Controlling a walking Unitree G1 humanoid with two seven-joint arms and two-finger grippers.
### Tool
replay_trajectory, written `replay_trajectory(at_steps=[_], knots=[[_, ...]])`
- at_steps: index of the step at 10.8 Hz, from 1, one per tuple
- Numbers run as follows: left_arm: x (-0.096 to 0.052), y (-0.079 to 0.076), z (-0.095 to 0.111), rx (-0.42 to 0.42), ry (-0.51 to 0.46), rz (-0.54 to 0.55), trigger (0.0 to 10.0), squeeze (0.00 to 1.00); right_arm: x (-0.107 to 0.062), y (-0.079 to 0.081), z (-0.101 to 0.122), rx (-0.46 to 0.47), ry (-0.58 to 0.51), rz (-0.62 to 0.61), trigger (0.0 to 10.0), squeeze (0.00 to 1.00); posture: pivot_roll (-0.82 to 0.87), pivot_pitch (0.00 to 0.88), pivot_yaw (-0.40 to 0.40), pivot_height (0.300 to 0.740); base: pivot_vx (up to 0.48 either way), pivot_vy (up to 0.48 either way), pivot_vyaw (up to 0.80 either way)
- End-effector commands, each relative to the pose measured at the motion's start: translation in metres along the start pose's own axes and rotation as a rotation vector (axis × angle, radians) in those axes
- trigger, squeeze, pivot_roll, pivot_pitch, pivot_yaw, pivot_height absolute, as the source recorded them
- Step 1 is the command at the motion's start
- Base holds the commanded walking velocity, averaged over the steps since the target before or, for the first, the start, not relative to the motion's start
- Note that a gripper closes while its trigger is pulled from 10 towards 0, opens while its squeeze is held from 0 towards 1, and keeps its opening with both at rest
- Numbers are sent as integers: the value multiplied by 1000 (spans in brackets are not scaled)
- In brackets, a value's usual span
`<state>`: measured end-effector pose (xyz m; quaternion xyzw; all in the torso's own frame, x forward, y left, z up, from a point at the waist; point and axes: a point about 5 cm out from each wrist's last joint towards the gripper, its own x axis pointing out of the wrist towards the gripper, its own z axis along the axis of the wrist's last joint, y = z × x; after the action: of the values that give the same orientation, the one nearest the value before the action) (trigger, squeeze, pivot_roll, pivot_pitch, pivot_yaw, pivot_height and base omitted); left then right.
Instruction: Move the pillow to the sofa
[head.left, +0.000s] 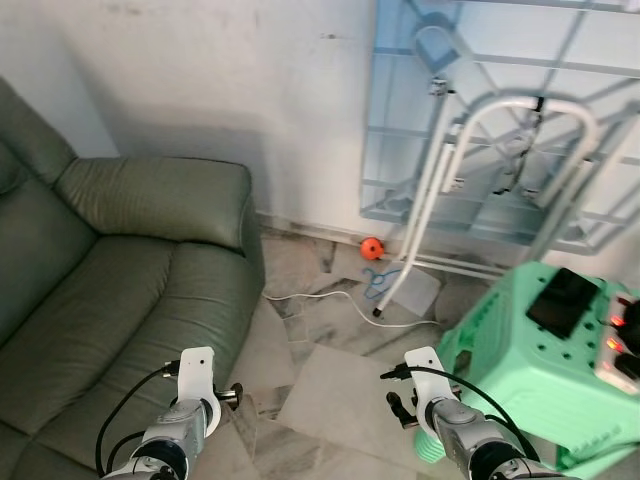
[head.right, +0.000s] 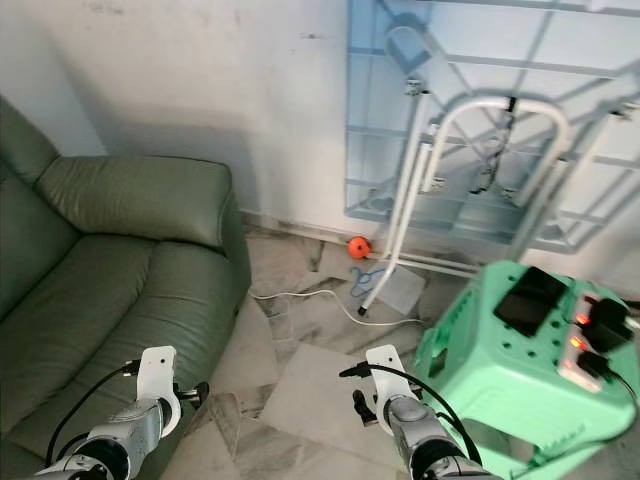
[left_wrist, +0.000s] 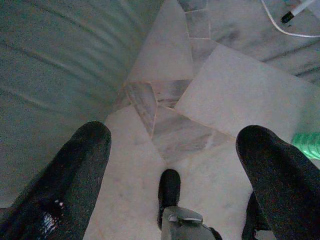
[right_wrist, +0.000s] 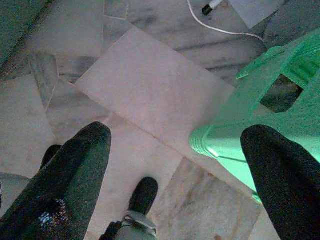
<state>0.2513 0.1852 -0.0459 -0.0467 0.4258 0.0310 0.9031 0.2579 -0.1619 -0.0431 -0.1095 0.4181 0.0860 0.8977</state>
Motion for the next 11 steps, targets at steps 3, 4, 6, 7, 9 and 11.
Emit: replay_trajectory(at_steps=[3,4,6,7,9,11], knots=[[0,1,0,14,8,4,10000,0,0,2,2,-23,-6,7,10000,0,-178,3,55,740,0,0,800],[0,1,0,3,6,6,10000,0,0,2,1,-23,-6,7,10000,0,-178,2,55,740,0,0,800],[0,5,9,0,-40,26,10000,0,0,0,2,-31,-8,4,10000,0,-179,4,51,740,0,0,800],[0,7,13,-30,-63,23,10000,0,0,-1,2,-31,-10,3,10000,0,-180,7,50,740,0,0,800],[-2,14,21,-142,-118,20,10000,0,0,-3,9,-12,-36,0,10000,0,-185,13,49,740,0,0,400],[-2,18,24,-170,-149,16,10000,0,0,-2,14,-45,-48,5,10000,0,-186,18,46,740,0,0,400]])
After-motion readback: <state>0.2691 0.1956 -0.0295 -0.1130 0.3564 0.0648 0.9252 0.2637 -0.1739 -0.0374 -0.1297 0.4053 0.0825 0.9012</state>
